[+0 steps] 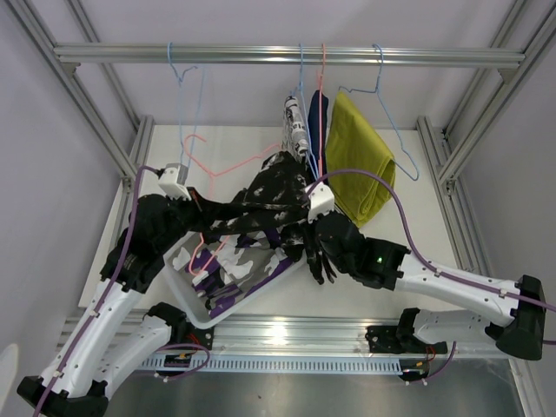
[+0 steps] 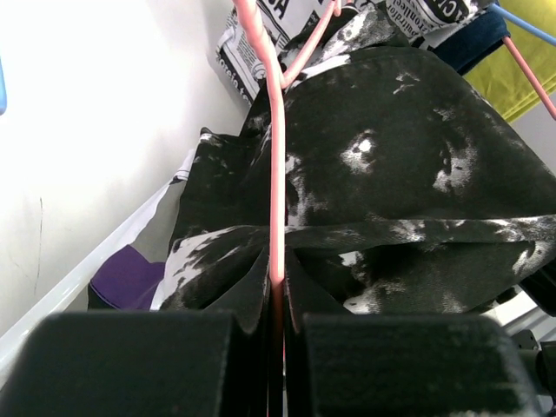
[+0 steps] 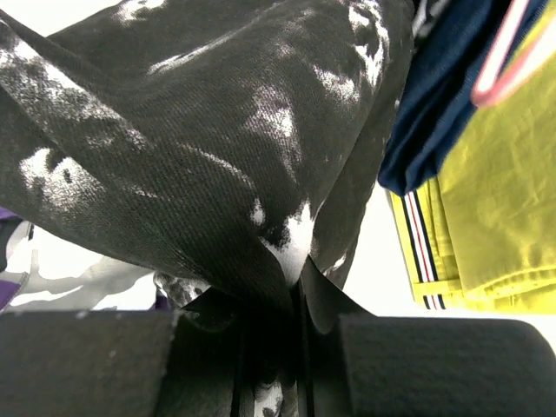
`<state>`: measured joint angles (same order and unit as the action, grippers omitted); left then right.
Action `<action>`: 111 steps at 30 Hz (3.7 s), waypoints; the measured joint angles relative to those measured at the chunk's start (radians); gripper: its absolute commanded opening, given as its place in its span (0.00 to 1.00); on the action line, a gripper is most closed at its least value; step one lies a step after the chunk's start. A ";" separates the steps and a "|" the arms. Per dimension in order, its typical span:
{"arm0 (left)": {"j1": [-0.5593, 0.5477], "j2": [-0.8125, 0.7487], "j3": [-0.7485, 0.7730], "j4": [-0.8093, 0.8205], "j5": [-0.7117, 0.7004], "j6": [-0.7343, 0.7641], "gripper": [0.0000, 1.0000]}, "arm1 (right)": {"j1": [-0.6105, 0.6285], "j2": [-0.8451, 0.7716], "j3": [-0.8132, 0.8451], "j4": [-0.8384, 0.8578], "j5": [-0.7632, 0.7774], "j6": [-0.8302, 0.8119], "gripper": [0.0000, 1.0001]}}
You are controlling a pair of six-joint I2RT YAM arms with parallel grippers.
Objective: Remove the trousers from the hanger
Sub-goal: Remove the trousers from the hanger, then place the trousers in the bin.
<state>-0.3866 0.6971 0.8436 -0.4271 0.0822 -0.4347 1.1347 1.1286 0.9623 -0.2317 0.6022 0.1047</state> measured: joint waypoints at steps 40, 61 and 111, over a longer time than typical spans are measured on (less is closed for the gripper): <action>-0.006 -0.015 0.000 0.090 0.072 -0.019 0.01 | -0.194 -0.108 0.327 -0.290 -0.015 -0.057 0.00; 0.003 -0.025 0.000 0.064 0.004 -0.008 0.00 | -0.342 -0.074 0.555 -0.315 0.045 -0.056 0.00; 0.023 -0.342 0.000 0.060 -0.308 0.115 0.01 | -0.043 0.140 0.310 -0.062 -0.214 -0.011 0.00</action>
<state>-0.3634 0.3550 0.8436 -0.3676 -0.2256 -0.3199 1.0912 1.2690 1.2724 -0.2935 0.3878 0.0933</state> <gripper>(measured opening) 0.023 0.175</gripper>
